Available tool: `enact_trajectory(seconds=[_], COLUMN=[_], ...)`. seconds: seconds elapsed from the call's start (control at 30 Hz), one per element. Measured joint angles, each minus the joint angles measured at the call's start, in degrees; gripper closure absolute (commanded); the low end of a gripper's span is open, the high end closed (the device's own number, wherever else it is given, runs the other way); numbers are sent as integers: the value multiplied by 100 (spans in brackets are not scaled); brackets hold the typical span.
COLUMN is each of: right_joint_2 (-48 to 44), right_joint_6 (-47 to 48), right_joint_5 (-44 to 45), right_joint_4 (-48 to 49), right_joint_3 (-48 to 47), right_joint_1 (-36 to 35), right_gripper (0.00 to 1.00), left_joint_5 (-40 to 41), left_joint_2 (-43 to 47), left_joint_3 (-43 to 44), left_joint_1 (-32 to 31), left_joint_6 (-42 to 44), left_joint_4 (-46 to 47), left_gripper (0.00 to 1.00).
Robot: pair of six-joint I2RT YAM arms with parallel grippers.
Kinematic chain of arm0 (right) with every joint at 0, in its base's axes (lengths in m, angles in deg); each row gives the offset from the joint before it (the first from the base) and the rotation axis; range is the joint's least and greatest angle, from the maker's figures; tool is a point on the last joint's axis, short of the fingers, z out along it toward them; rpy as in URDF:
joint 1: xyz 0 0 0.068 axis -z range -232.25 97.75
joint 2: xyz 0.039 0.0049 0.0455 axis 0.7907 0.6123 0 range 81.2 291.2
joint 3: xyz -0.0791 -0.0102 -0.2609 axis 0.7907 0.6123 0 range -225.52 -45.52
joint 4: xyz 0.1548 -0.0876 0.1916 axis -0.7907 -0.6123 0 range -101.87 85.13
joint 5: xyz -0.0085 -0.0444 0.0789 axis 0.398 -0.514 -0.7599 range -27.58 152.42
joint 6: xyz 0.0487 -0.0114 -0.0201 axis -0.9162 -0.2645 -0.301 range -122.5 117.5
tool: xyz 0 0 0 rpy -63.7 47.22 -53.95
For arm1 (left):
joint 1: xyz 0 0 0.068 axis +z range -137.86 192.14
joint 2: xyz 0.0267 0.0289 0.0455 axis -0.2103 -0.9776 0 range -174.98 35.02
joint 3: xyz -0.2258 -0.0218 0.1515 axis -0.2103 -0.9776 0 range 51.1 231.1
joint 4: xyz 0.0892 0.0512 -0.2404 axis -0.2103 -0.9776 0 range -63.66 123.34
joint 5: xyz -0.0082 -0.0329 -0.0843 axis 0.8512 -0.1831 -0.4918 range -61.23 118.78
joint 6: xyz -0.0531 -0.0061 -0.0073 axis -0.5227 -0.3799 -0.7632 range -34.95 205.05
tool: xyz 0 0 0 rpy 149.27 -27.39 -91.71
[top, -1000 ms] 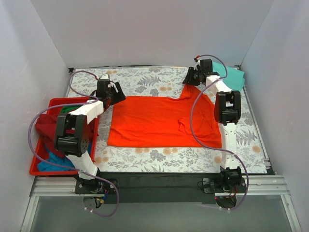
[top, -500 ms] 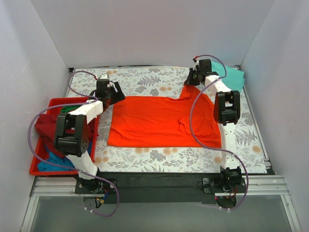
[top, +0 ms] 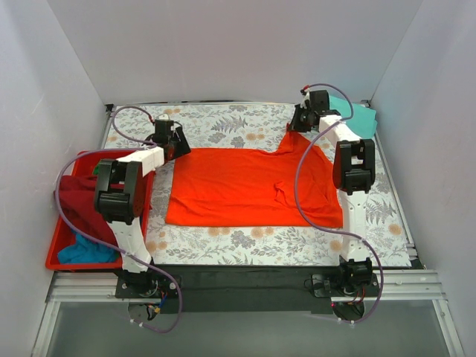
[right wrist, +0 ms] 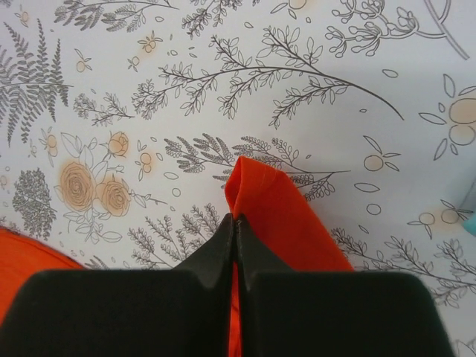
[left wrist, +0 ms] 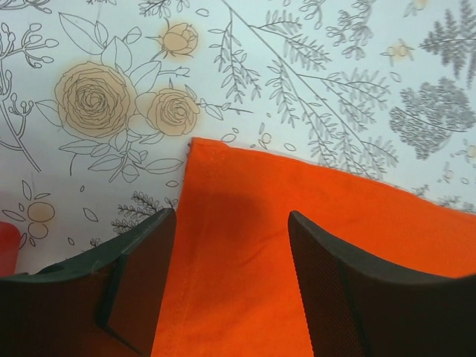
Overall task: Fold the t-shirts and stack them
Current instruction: Fold the tshirt
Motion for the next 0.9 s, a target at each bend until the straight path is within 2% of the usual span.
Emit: enact_trajectory(seconds=[0.17,0.57,0.9], right_joint_2=[-332,-433,-433], right_joint_6=[11,11,11], right_joint_5=[24,-2,-85], right_joint_4=[-2,28,33], right_joint_3=[107,295,295], right_joint_1=[48,122,232], right_gripper=[99,99,99], left_joint_5=[269,570,673], left_joint_2=[-227,-669,-916], left_joint_3=[142,741,903], left_joint_1=[0,4,24], left_joint_6=[17,57,61], left_joint_4=[-138,-197,-297], left_gripper=[45,64,71])
